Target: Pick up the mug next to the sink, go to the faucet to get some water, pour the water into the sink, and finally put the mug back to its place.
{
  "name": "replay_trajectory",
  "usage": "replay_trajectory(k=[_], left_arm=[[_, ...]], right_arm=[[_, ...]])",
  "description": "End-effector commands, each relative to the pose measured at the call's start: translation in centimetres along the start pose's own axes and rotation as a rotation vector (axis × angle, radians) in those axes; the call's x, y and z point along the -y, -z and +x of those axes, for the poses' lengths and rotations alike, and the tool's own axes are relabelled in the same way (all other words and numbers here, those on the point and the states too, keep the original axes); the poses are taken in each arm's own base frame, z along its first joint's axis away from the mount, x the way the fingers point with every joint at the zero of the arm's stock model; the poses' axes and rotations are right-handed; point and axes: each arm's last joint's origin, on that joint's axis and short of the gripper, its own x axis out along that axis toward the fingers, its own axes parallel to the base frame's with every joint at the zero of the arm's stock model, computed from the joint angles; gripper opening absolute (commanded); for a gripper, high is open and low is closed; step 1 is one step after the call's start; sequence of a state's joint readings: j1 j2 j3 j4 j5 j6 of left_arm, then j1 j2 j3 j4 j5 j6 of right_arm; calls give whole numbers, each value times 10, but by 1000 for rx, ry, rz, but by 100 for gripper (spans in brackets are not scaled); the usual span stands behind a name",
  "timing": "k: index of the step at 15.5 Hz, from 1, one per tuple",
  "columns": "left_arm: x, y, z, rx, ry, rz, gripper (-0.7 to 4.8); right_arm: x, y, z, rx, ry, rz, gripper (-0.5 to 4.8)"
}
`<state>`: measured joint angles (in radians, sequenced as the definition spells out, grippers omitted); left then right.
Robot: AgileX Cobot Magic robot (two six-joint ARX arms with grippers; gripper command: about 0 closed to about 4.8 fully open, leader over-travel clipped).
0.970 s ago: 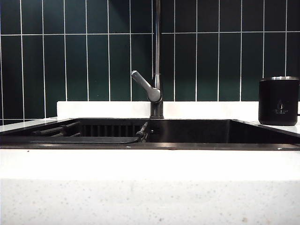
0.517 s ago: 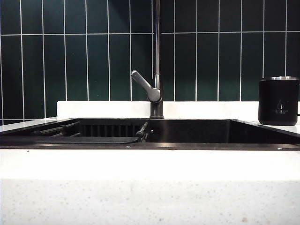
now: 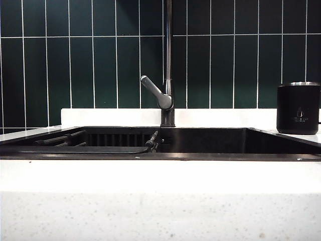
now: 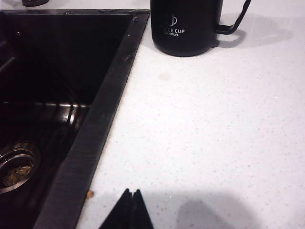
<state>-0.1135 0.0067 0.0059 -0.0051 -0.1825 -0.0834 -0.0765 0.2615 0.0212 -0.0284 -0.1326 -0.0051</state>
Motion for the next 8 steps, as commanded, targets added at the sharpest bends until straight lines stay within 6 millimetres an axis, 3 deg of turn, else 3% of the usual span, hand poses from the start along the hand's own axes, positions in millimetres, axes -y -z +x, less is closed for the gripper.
replay_trajectory(k=[1, 8], left_arm=[[0, -5, 0, 41, 38, -9, 21], [0, -8, 0, 67, 83, -4, 21]], right_arm=[[0, -2, 0, 9, 0, -4, 0], [0, -2, 0, 9, 0, -4, 0]])
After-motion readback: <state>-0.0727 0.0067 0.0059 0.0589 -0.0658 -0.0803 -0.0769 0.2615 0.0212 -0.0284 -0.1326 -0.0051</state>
